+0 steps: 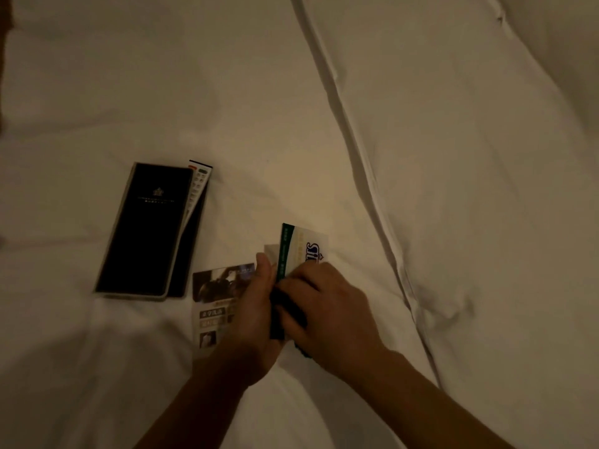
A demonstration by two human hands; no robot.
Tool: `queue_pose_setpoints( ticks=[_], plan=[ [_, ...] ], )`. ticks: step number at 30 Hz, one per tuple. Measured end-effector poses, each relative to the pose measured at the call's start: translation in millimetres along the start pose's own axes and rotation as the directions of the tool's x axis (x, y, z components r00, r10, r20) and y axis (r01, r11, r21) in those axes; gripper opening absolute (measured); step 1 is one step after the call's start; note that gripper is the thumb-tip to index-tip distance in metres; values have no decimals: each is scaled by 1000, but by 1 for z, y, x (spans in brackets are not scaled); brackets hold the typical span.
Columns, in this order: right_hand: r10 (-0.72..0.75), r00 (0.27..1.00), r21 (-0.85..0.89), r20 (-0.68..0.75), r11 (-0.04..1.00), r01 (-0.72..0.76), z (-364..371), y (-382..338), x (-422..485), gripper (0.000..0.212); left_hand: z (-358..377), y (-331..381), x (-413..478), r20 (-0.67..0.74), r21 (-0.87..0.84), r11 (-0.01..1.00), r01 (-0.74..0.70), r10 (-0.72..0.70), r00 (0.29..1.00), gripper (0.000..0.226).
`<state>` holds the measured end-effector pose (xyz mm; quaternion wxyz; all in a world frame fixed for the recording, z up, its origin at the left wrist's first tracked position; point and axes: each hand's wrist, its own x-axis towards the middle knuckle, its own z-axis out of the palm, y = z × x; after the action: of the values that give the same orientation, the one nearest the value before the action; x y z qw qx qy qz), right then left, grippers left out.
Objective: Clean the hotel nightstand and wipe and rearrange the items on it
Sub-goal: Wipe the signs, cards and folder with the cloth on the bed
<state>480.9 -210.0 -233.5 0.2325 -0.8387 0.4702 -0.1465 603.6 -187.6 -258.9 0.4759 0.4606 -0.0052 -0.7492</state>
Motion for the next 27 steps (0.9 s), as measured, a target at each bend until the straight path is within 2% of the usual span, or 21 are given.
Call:
queue_pose_setpoints(
  ticks=[2, 6, 8, 10, 13, 15, 17, 19, 21, 22, 24, 25, 27],
  plan=[
    [-8, 1000, 23, -11, 1000, 9, 1, 2, 12, 26, -1, -5, -3, -32, -3, 1000, -19, 19, 999, 71],
    [289, 946, 120, -146, 954, -273, 0, 28, 38, 22, 1, -11, -8, -13, 40, 999, -11, 12, 1000, 56],
    [350, 923, 155, -160, 932, -327, 2, 32, 33, 21, -2, -13, -8, -30, 62, 998, -31, 33, 999, 56],
    [283, 949, 144, -142, 954, -263, 4, 25, 19, 19, -7, -15, -8, -57, 84, 995, -48, 53, 997, 57],
    [93, 994, 68, -64, 994, -88, 7, 9, 6, 22, -9, -20, -11, -83, 59, 995, -81, 86, 993, 54],
    [86, 993, 60, -80, 995, -81, 7, 12, 14, 22, -8, -22, -12, -59, 101, 990, -95, 101, 993, 56],
    [234, 962, 120, -142, 969, -218, 3, 25, 25, 22, -7, -23, -15, 9, 196, 975, -106, 106, 994, 53],
    [406, 899, 177, -163, 909, -378, -1, 40, 28, 22, -12, -23, -16, 3, 238, 963, -130, 134, 991, 51],
    [551, 829, 351, -92, 797, -491, -2, 48, 22, 18, -16, -19, -16, -36, 238, 957, -164, 177, 983, 50],
    [626, 780, 513, -4, 671, -536, -4, 48, 19, 15, -18, -18, -16, -54, 245, 953, -181, 199, 978, 50],
    [693, 692, 765, 201, 330, -553, -11, 43, 11, 8, -20, -19, -17, -78, 268, 943, -197, 225, 971, 45],
    [694, 666, 825, 274, 186, -534, -15, 40, 7, 6, -21, -21, -18, -89, 307, 930, -201, 239, 967, 40],
    [671, 641, 873, 372, -19, -487, -21, 36, -2, 7, -18, -24, -18, -89, 470, 854, -225, 299, 950, 27]
  ],
)
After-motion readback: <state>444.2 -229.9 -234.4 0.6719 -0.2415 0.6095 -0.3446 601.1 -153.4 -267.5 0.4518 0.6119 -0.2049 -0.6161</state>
